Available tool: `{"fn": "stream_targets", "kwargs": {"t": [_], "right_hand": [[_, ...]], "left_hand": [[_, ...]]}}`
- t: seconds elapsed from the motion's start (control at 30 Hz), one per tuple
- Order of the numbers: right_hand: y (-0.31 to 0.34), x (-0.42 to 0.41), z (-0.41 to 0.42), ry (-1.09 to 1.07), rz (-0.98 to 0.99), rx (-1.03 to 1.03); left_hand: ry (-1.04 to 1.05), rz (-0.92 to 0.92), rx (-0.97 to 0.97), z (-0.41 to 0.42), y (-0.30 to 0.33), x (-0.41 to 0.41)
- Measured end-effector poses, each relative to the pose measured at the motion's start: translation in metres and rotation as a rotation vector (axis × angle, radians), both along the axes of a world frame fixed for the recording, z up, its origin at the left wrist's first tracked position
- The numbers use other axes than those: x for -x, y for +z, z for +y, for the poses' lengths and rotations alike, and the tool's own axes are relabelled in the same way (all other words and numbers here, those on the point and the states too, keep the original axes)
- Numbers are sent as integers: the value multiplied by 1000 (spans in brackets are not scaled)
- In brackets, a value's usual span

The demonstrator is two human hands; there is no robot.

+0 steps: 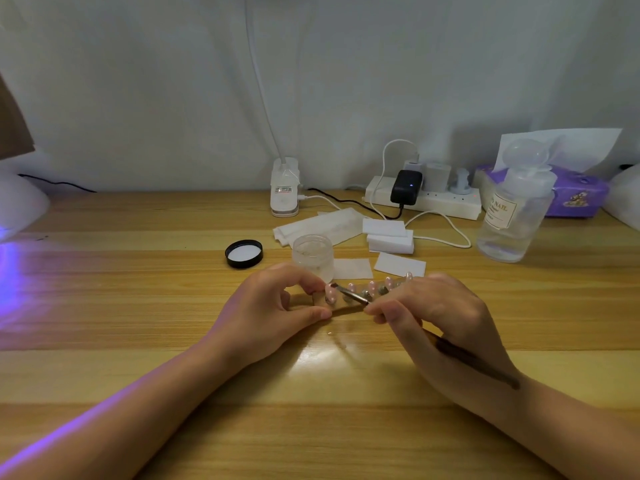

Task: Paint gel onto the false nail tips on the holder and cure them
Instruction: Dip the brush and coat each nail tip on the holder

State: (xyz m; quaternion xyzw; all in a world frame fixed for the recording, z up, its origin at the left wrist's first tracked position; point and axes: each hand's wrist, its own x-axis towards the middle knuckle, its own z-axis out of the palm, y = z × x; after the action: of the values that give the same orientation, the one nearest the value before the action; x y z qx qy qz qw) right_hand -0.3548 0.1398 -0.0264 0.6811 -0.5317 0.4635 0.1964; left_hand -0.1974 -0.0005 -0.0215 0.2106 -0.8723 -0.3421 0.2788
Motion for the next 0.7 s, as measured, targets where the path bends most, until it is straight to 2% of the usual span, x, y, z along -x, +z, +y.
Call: {"fn": "stream_targets", "kwargs": {"t": [0.2, 0.37, 0.5, 0.7], "right_hand": [[-3, 2, 2, 18, 7, 9], [0, 8, 4, 0, -102, 53], [-1, 11, 4, -66, -55, 42], [-2, 10, 5, 16, -50, 58]], "left_hand": [[11, -15, 18, 0, 0, 0], [4, -11, 6, 0, 0, 0], [1, 13, 7, 2, 2, 0], [15, 25, 15, 1, 1, 1]]}}
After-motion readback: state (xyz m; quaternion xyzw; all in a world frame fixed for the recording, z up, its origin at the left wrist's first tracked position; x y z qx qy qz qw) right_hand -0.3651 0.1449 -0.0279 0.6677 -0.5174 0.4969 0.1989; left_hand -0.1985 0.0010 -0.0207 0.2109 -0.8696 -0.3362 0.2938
